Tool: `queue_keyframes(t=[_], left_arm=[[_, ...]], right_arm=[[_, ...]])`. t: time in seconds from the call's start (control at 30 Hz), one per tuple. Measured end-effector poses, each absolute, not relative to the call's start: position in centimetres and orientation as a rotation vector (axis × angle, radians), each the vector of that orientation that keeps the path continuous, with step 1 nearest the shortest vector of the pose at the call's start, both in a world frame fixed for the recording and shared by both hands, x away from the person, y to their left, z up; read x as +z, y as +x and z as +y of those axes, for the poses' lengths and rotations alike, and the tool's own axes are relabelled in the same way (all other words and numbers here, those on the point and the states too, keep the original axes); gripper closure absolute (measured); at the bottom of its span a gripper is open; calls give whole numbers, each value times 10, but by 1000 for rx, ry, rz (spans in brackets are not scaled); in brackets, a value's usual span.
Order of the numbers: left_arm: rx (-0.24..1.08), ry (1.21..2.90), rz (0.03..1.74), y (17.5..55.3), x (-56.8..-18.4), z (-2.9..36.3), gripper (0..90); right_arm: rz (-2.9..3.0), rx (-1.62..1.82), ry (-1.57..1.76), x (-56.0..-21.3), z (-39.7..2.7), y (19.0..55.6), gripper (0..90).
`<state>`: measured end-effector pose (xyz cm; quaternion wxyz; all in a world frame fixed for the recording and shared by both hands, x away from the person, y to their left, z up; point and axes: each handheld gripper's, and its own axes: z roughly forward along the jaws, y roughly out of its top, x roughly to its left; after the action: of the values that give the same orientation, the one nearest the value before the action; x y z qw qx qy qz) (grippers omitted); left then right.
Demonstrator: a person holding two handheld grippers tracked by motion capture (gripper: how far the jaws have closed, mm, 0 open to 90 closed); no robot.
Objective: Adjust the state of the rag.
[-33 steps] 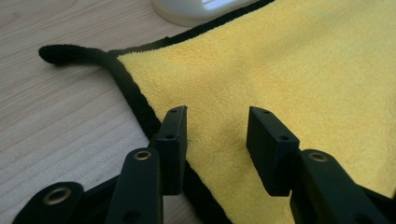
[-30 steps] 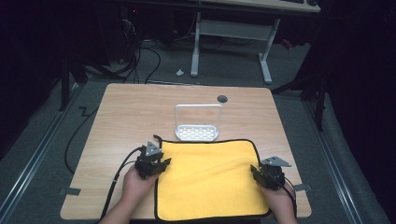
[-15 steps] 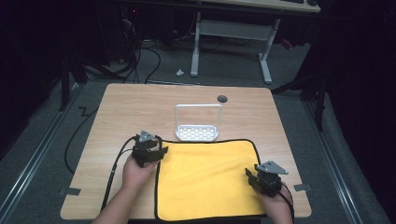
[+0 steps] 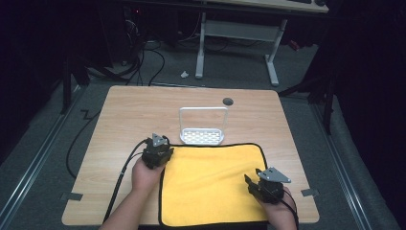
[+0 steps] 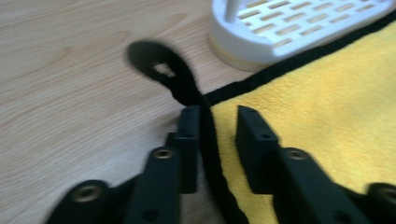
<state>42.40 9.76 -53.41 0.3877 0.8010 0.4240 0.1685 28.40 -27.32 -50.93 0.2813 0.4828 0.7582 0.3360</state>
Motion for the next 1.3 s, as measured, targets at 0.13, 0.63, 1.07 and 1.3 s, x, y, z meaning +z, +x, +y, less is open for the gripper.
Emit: queue_keyframes(t=[0.13, 0.63, 1.07, 1.3], left_arm=[[352, 2013, 1089, 427, -535, 104, 836], [249, 1952, 1097, 427, -535, 113, 830], [229, 1948, 1092, 426, -536, 114, 823], [226, 1947, 1101, 426, -536, 114, 821]], right_arm=[[2068, 939, 1227, -504, -256, 281, 474], [2343, 1002, 976, -508, -140, 301, 490], [2504, 1039, 871, -518, -63, 299, 465], [2561, 1039, 755, -522, -33, 288, 441]])
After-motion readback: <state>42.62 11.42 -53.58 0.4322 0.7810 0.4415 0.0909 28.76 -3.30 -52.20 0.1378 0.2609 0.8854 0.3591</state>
